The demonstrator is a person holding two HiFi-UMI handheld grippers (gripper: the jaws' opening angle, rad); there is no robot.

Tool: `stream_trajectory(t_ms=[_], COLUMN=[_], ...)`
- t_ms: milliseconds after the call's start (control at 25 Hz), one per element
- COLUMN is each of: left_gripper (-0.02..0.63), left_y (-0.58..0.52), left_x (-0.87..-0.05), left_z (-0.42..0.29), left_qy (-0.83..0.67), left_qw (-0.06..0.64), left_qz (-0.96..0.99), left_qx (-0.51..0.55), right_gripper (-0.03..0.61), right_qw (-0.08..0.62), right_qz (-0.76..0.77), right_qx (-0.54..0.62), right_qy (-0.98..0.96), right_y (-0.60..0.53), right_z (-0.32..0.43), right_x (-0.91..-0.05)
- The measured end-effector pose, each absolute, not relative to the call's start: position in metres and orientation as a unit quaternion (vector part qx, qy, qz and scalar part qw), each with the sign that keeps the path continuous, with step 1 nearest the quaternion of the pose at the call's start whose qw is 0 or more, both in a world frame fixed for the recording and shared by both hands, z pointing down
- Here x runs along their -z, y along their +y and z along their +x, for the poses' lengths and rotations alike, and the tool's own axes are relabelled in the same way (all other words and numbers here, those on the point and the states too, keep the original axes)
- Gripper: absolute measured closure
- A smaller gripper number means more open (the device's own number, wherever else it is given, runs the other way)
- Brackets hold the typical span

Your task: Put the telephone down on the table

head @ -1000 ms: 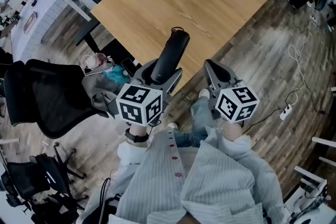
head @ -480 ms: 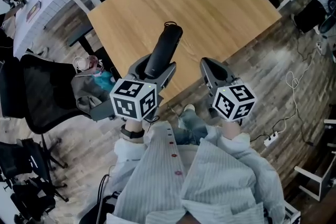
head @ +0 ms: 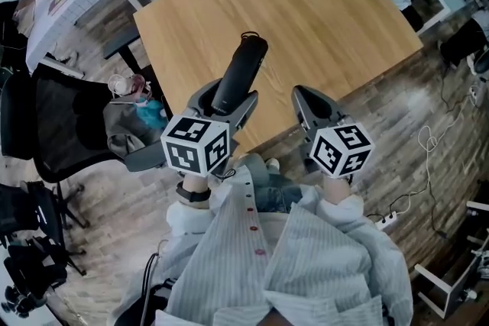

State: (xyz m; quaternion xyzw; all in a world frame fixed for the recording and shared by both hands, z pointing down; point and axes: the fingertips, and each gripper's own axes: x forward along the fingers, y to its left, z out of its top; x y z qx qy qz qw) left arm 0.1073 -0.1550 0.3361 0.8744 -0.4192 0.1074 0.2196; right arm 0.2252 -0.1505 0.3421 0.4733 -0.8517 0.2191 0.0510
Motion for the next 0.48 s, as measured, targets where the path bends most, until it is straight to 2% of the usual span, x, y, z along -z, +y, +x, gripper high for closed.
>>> stream_trajectory(t_ms=[480], left_gripper=[0.302], left_y=[-0.201], left_x=[-0.33], left_z=[0.062], left_qy=[-0.438], left_qw=[0.222], left_qz=[0.865], left_qx=[-0.106], right_gripper=[0.545], right_qw=[0.058], right_qz=[0.454], right_qx=[-0.228], right_qy=[-0.859], right_y=[-0.199], right_z=[0.176], right_x=[-0.341])
